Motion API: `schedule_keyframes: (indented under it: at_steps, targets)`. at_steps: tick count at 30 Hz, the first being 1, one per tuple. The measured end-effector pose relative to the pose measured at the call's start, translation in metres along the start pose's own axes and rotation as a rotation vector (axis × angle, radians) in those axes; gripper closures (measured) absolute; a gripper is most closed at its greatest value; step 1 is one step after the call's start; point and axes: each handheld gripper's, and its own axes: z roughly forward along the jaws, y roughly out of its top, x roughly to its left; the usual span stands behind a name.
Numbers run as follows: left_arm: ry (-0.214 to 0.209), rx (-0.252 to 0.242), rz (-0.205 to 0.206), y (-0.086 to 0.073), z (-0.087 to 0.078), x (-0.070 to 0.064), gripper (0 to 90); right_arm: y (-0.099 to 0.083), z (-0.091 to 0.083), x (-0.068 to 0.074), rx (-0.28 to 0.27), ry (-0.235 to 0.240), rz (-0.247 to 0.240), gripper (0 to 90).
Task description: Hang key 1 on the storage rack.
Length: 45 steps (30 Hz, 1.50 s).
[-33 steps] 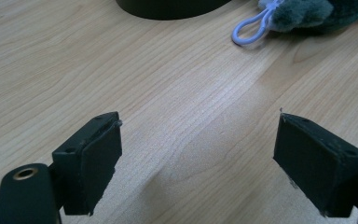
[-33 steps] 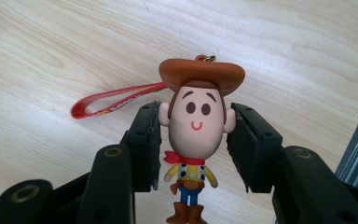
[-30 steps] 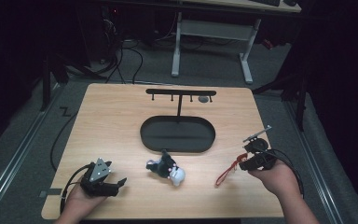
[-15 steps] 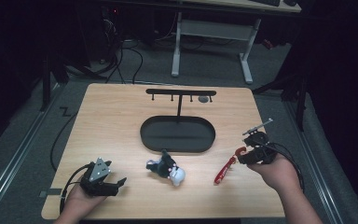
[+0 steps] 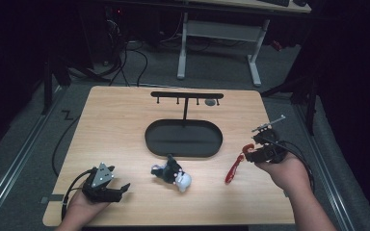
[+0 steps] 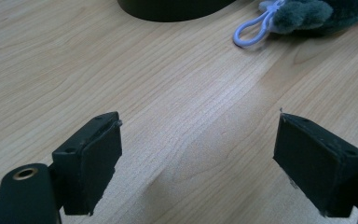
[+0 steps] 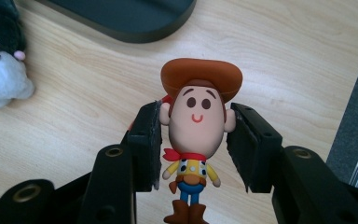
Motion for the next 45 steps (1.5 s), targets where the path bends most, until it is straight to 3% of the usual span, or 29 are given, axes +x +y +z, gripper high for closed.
schedule_keyframes:
  at_steps: [17, 29, 45]
  targets:
    - [-0.001, -0.002, -0.003, 0.000, -0.001, 0.001, 15.4, 0.025, -0.025, 0.002, -0.095, -0.009, 0.001, 55.9]
    - [0.001, -0.005, -0.002, -0.001, -0.002, 0.001, 15.4, 0.044, -0.036, 0.007, -0.124, -0.011, -0.008, 56.0]
    - [0.001, -0.005, -0.006, -0.002, -0.003, 0.001, 15.4, 0.072, -0.038, 0.013, -0.127, -0.013, -0.021, 56.0]
